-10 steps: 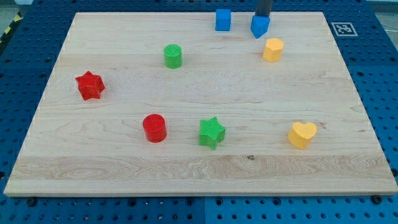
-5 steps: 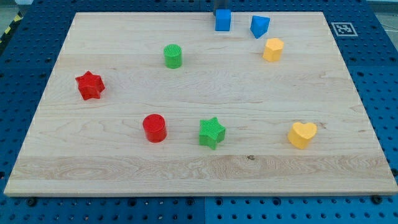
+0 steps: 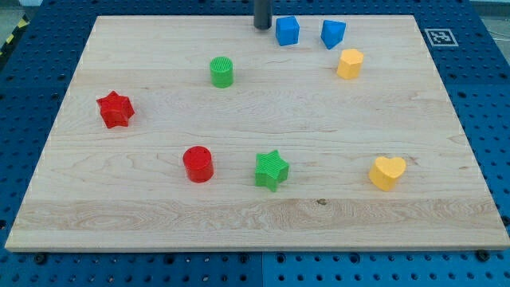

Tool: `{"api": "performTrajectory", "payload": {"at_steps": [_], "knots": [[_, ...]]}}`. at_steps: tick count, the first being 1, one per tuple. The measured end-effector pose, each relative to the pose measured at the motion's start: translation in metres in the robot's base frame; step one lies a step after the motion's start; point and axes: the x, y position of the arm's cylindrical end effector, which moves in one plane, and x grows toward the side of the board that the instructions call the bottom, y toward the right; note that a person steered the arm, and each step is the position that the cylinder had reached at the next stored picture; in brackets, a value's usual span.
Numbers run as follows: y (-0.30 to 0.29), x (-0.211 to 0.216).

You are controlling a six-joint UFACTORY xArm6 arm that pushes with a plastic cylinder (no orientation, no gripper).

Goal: Keep blue blocks on top left to yellow hexagon

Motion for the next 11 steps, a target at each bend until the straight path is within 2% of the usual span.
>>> {"api": "performTrajectory", "payload": {"at_steps": [2, 5, 11], "knots": [[0.032, 0.002], [0.042, 0.003], [0.053, 0.038]]}}
